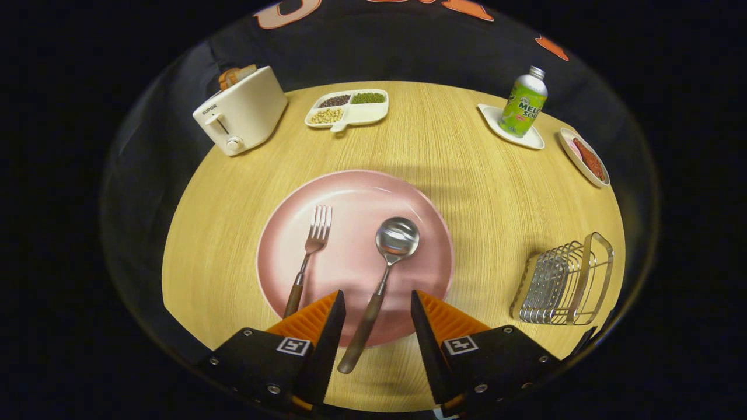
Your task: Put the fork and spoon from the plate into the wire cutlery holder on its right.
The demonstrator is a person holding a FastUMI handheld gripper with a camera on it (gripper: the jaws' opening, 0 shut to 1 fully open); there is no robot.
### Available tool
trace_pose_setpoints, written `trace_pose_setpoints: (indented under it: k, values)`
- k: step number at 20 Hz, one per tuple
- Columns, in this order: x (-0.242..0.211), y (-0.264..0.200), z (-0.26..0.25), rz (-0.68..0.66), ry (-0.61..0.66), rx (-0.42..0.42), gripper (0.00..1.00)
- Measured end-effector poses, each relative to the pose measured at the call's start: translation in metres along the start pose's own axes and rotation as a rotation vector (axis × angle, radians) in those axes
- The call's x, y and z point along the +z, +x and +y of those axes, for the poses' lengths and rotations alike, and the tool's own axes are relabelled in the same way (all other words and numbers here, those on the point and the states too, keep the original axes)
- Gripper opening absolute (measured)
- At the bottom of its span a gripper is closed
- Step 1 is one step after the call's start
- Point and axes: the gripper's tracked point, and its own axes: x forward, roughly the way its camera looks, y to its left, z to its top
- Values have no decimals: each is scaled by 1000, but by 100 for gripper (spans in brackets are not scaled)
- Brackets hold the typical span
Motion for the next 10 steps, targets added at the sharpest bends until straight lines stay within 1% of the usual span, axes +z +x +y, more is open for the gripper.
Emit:
trace_pose_setpoints:
  k: [1, 2, 4, 5, 9, 10]
  values:
    - [-3, 3, -1, 23, 4, -3, 62]
    - [-5, 7, -1, 52, 1, 2, 59]
    - [-15, 12, 1, 114, 10, 13, 49]
    - [-17, 12, 2, 133, 19, 17, 40]
    - [-18, 15, -1, 159, 44, 6, 18]
    - [-15, 16, -3, 149, 47, 3, 17]
